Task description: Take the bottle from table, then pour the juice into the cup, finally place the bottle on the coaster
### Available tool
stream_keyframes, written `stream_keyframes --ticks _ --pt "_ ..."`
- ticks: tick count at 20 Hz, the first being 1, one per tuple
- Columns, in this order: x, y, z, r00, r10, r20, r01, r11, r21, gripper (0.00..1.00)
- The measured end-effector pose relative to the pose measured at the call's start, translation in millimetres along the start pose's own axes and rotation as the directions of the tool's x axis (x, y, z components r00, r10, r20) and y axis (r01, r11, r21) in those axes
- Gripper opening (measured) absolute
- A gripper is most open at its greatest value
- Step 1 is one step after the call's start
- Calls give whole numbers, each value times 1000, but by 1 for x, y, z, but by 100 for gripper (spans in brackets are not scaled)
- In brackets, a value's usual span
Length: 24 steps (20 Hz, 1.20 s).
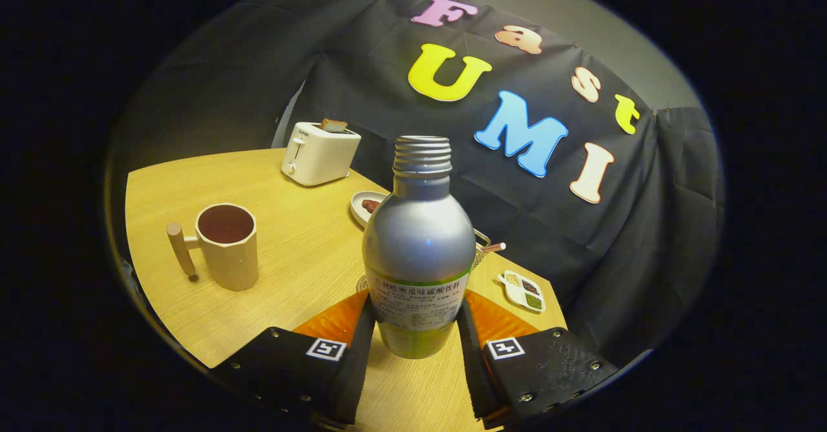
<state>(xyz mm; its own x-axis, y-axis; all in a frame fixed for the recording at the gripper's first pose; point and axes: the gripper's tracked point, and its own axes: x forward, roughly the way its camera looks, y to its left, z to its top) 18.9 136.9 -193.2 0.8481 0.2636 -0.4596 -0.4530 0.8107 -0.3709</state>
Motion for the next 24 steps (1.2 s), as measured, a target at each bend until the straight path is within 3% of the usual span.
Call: stream_keyframes --ticks 12,24 --pt "10 29 2 995 -19 -100 -2 978 -207 64" --pt "15 62 12 987 -12 -162 -60 902 -429 65"
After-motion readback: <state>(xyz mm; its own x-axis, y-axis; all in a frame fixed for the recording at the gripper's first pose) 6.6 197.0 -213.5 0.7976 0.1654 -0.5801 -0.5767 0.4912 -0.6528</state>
